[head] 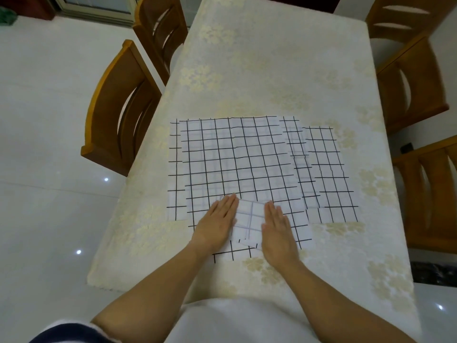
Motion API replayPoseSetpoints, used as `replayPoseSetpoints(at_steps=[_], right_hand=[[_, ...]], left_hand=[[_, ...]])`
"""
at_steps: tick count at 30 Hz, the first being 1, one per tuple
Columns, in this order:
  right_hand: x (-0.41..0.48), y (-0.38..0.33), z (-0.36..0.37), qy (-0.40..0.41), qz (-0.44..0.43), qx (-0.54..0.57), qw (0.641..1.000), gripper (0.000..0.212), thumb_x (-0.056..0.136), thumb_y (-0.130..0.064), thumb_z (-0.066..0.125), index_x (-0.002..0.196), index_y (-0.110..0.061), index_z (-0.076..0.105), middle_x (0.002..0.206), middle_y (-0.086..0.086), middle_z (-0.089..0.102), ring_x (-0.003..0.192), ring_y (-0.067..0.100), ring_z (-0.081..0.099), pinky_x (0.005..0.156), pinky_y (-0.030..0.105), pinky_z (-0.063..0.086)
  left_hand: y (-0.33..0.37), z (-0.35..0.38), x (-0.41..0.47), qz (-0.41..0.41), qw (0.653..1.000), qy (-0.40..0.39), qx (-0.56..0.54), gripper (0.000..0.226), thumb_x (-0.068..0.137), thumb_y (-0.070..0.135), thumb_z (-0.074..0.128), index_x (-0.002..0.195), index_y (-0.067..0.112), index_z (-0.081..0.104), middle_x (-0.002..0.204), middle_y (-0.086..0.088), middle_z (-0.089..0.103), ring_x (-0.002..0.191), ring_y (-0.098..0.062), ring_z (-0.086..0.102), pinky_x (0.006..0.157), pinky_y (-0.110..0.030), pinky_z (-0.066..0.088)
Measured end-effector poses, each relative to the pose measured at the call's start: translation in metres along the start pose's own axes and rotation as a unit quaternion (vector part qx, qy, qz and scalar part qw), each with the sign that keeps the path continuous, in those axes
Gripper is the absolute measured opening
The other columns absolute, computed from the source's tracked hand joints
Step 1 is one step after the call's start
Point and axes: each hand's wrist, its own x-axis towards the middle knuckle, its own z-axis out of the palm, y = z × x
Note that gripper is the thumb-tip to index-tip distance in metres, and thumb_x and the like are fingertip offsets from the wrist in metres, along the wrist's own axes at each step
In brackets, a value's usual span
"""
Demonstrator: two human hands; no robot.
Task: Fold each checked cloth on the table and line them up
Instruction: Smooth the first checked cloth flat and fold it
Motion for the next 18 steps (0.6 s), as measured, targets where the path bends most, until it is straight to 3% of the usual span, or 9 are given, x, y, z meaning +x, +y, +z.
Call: replayPoseSetpoints(at_steps=[5,7,9,11,13,15,18], right_hand=[[-0.003,0.036,-0.012,-0.041,0.030,-0.069,0.996,0.059,0.098,-0.037,-0.007,0.151,-0.017,-0.023,0.161,0.001,-0.024,0.150,0.023,-0.020,0.124,0.042,-0.005],[0.001,0.031,-0.016,-0.045,0.055,-0.035,0.997,0.060,0.103,-0.041,0.004,0.153,-0.016,-0.016,0.161,0.000,-0.021,0.151,0.023,-0.016,0.124,0.041,-0.004],[0.006,0.017,-0.022,0.005,0.079,0.034,0.996,0.064,0.106,-0.039,0.025,0.157,-0.012,-0.004,0.163,-0.001,-0.012,0.152,0.021,-0.010,0.124,0.039,-0.003],[0.012,-0.002,-0.024,0.061,0.043,0.058,0.996,0.066,0.105,-0.035,0.031,0.157,-0.011,-0.001,0.163,-0.001,-0.009,0.152,0.019,-0.008,0.125,0.037,-0.001],[0.018,-0.024,-0.019,0.054,-0.010,0.044,0.998,0.065,0.106,-0.029,0.030,0.157,-0.013,-0.007,0.163,-0.001,-0.013,0.151,0.018,-0.012,0.124,0.037,-0.001],[0.020,-0.038,-0.010,0.009,-0.032,0.034,0.999,0.065,0.105,-0.027,0.026,0.155,-0.015,-0.012,0.161,-0.001,-0.020,0.150,0.019,-0.018,0.124,0.039,-0.001],[0.012,-0.029,0.000,-0.023,-0.031,0.008,0.999,0.065,0.097,-0.044,-0.005,0.154,-0.016,-0.018,0.160,-0.001,-0.026,0.149,0.019,-0.023,0.122,0.038,-0.009]], left_hand=[[-0.022,-0.007,-0.013,-0.037,0.998,0.008,0.056,0.062,0.103,0.044,-0.009,0.159,0.017,-0.011,0.167,0.003,-0.016,0.153,-0.019,-0.019,0.124,-0.039,-0.013],[-0.017,-0.011,-0.012,-0.045,0.997,-0.010,0.057,0.070,0.097,0.048,-0.019,0.158,0.014,-0.015,0.166,-0.001,-0.019,0.152,-0.023,-0.022,0.124,-0.040,-0.013],[-0.004,-0.019,-0.008,-0.058,0.998,-0.007,0.040,0.075,0.093,0.050,-0.028,0.157,0.012,-0.017,0.163,-0.003,-0.025,0.151,-0.025,-0.024,0.124,-0.039,-0.014],[0.007,-0.027,0.000,-0.057,0.998,0.025,0.020,0.063,0.105,0.043,-0.004,0.158,0.011,-0.012,0.163,-0.003,-0.021,0.153,-0.025,-0.019,0.125,-0.038,-0.010],[0.017,-0.025,0.008,-0.009,0.999,0.034,0.016,0.059,0.107,0.027,0.016,0.160,0.009,-0.005,0.164,-0.004,-0.015,0.154,-0.024,-0.012,0.125,-0.038,-0.005],[0.026,-0.016,0.012,0.018,0.999,-0.019,0.020,0.064,0.099,0.029,0.003,0.160,0.010,-0.006,0.163,-0.002,-0.018,0.154,-0.021,-0.013,0.125,-0.036,-0.008],[0.023,-0.002,0.007,-0.011,0.999,-0.030,0.024,0.063,0.102,0.038,-0.001,0.160,0.014,-0.007,0.165,0.001,-0.016,0.154,-0.018,-0.014,0.127,-0.041,-0.002]])
